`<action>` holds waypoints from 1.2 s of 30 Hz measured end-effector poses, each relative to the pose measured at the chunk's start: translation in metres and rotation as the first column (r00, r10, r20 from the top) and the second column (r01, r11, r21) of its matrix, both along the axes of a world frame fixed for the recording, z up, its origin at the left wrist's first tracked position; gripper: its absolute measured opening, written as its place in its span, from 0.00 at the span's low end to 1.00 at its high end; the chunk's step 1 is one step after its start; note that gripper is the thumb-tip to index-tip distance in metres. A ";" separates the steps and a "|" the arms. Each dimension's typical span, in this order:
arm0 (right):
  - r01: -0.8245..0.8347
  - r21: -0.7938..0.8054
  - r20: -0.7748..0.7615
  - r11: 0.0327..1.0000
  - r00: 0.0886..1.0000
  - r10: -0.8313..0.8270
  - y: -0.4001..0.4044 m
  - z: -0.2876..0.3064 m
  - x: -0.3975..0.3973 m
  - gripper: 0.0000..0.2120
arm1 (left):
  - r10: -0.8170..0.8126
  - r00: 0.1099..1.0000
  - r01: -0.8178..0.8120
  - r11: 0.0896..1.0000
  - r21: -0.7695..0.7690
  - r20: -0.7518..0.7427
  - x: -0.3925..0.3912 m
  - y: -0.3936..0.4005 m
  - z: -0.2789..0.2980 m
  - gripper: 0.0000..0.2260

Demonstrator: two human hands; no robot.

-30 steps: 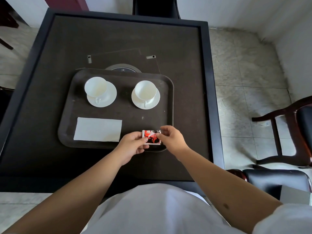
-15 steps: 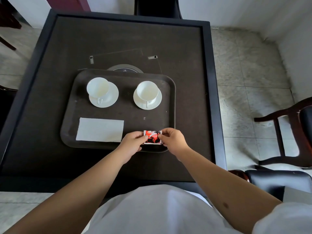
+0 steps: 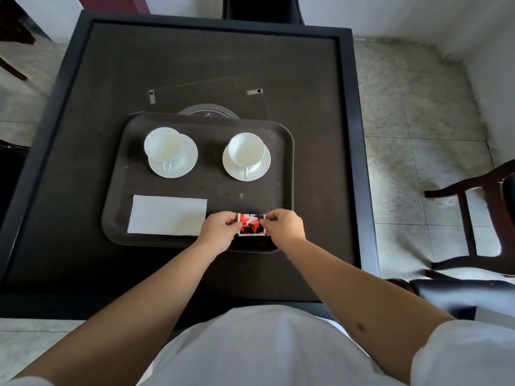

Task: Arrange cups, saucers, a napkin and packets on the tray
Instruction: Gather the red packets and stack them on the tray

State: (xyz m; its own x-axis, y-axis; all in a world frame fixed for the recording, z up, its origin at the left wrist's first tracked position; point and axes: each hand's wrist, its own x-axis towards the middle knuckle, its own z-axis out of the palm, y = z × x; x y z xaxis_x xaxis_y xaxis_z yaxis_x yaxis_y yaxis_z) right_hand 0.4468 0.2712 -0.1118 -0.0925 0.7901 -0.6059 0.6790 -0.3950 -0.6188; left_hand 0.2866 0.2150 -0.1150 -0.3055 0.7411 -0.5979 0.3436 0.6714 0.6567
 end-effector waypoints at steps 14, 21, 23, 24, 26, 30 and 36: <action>-0.049 -0.014 0.047 0.999 0.998 0.049 0.006 -0.010 -0.007 0.07 | -0.026 0.985 0.022 0.999 -0.031 -0.169 -0.004 0.008 -0.005 0.11; -0.064 -0.003 0.069 0.998 0.996 0.064 0.008 -0.014 -0.010 0.05 | 0.038 0.977 -0.040 0.999 -0.003 -0.211 0.001 0.009 -0.005 0.11; -0.056 0.000 0.074 0.998 0.996 0.056 0.008 -0.016 -0.010 0.04 | 0.041 0.969 -0.040 0.999 0.005 -0.243 0.003 0.009 -0.005 0.10; -0.052 0.002 0.078 0.999 0.996 0.052 0.008 -0.016 -0.010 0.04 | 0.040 0.966 -0.039 0.999 0.009 -0.255 0.004 0.008 -0.005 0.10; -0.049 0.010 0.086 0.999 0.995 0.048 0.008 -0.017 -0.010 0.04 | 0.044 0.964 -0.042 0.999 0.013 -0.264 0.005 0.009 -0.006 0.09; -0.051 0.016 0.098 0.999 0.994 0.049 0.007 -0.018 -0.010 0.05 | 0.029 0.962 -0.028 1.000 0.009 -0.272 0.005 0.008 -0.006 0.09; -0.075 0.031 0.079 0.997 0.994 0.073 0.005 -0.015 -0.007 0.07 | 0.005 0.960 -0.009 1.000 -0.014 -0.279 0.006 0.009 -0.003 0.12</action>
State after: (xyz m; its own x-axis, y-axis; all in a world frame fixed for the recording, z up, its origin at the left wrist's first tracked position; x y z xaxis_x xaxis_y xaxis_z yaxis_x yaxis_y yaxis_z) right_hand 0.4402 0.2762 -0.1266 -0.1050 0.8033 -0.5863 0.7522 -0.3215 -0.5752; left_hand 0.2926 0.2242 -0.1178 -0.4671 0.7300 -0.4990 0.5070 0.6834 0.5253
